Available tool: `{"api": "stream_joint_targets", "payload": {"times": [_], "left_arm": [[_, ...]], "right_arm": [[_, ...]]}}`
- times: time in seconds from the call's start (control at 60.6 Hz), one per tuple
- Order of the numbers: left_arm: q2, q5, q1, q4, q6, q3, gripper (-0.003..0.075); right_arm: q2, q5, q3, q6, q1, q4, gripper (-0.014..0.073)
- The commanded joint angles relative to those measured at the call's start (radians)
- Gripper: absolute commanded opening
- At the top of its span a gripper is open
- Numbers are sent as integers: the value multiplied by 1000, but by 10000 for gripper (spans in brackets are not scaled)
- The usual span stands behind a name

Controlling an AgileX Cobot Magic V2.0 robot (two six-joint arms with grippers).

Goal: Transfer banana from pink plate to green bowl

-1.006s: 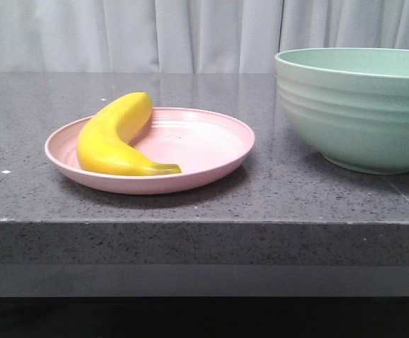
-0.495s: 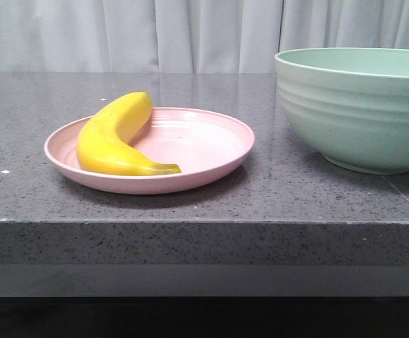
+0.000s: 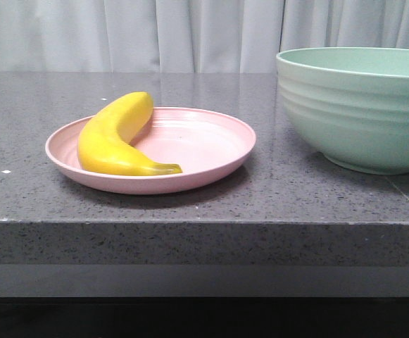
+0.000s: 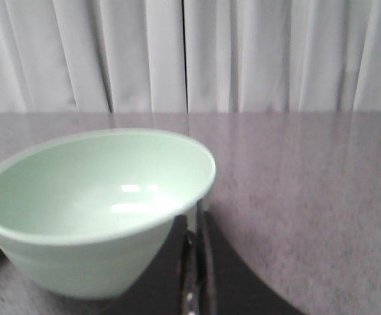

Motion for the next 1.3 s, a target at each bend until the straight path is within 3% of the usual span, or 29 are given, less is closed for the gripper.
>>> {"api": "stream_joint_targets", "payload": {"times": [0.0, 0.198, 0.346, 0.412, 0.495, 0.561, 0.643, 0.726, 0.808, 0.907, 1.023, 1.171, 1.287], "left_arm": [[106, -18, -4, 10, -3, -95, -20], [192, -23, -4, 10, -3, -118, -20], [192, -24, -4, 10, -3, -118, -18], [192, -24, -4, 10, -3, -118, 17], [192, -24, -4, 10, -3, -118, 153], [192, -24, -4, 10, -3, -118, 347], [192, -24, -4, 10, -3, -118, 585], [192, -24, -4, 1, -4, -117, 708], [192, 6, -7, -45, -4, -117, 681], [208, 50, -7, -108, 9, -117, 670], [293, 143, -33, -166, 125, -184, 669], [509, 352, -102, -214, 131, -341, 669], [685, 429, -184, -234, 131, -459, 669]], "right_arm": [[98, 8, -127, -4, -7, -3, -60], [261, 37, -236, -4, -7, -3, -60], [274, 34, -237, -4, -7, -3, -60], [274, 38, -237, -4, -7, -4, -58], [274, 36, -237, -4, -7, -4, 0], [274, 36, -237, -4, -7, -4, 118], [274, 40, -237, -4, -7, -4, 358], [274, 41, -237, -4, -7, -4, 570], [274, 39, -237, -4, -7, -4, 665], [274, 37, -237, -4, -7, -4, 643], [274, 37, -237, -4, -7, -4, 643], [274, 37, -237, -4, -7, -3, 643], [274, 38, -237, -4, -7, -3, 643]]}}
